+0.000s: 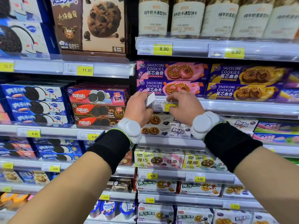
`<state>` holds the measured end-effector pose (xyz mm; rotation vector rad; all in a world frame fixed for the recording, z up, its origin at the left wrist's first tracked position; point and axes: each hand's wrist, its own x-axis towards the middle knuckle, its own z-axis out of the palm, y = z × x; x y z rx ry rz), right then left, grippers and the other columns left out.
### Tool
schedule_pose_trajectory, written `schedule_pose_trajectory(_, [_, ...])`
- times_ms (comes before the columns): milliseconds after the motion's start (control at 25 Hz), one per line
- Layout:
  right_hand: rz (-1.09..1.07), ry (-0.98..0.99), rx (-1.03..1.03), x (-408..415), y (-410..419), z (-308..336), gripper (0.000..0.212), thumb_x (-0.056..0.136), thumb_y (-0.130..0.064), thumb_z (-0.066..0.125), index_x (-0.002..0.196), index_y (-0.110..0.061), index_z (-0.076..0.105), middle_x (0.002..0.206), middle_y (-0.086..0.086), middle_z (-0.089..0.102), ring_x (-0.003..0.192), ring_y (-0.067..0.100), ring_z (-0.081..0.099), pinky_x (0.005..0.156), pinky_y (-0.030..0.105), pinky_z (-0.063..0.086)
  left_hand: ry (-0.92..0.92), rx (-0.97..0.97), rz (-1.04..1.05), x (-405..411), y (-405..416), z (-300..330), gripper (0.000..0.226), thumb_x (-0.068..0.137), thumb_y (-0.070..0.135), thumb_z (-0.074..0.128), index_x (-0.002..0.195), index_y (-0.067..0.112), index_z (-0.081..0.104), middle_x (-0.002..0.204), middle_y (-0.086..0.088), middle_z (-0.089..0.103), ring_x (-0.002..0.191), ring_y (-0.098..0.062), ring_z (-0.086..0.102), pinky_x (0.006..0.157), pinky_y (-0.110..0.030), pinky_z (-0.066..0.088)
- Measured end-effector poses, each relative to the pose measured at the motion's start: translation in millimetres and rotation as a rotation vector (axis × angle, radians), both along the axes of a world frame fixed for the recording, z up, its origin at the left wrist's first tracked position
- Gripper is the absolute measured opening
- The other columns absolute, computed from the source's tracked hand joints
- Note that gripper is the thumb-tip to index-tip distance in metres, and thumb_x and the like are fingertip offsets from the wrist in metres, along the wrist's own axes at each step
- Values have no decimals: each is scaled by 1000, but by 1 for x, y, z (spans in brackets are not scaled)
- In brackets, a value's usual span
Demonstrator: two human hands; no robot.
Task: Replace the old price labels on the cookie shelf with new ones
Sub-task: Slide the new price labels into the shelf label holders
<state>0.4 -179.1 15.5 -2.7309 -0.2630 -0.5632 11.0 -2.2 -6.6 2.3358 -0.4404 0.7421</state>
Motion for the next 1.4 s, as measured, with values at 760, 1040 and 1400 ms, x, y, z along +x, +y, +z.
schedule_pose_trajectory(760, [31, -48, 395, -32, -25, -2, 21, 84, -15, 57, 103, -20, 65, 99, -4, 67, 84, 18, 61, 77, 31, 50, 471, -633, -339, -32, -34, 9, 9, 79, 1, 53, 81, 7, 59, 62, -13, 68, 50, -27, 55, 51, -35, 47])
schedule_pose_trajectory(1040, [212, -62, 614, -40, -35, 6, 11, 88, -24, 63, 97, -18, 68, 88, -5, 67, 76, 7, 61, 68, 19, 49, 566, -569, -489, -37, -51, 3, 5, 90, 8, 57, 90, 10, 62, 69, -15, 66, 52, -27, 60, 56, -35, 52])
schedule_pose_trajectory(1400, [109, -108, 603, -39, -63, -4, 2, 86, -23, 65, 86, -21, 65, 78, 0, 65, 65, 11, 55, 58, 26, 45, 610, -507, -503, -42, -77, 1, 26, 95, 31, 54, 99, 7, 60, 70, -16, 67, 48, -28, 57, 46, -29, 46])
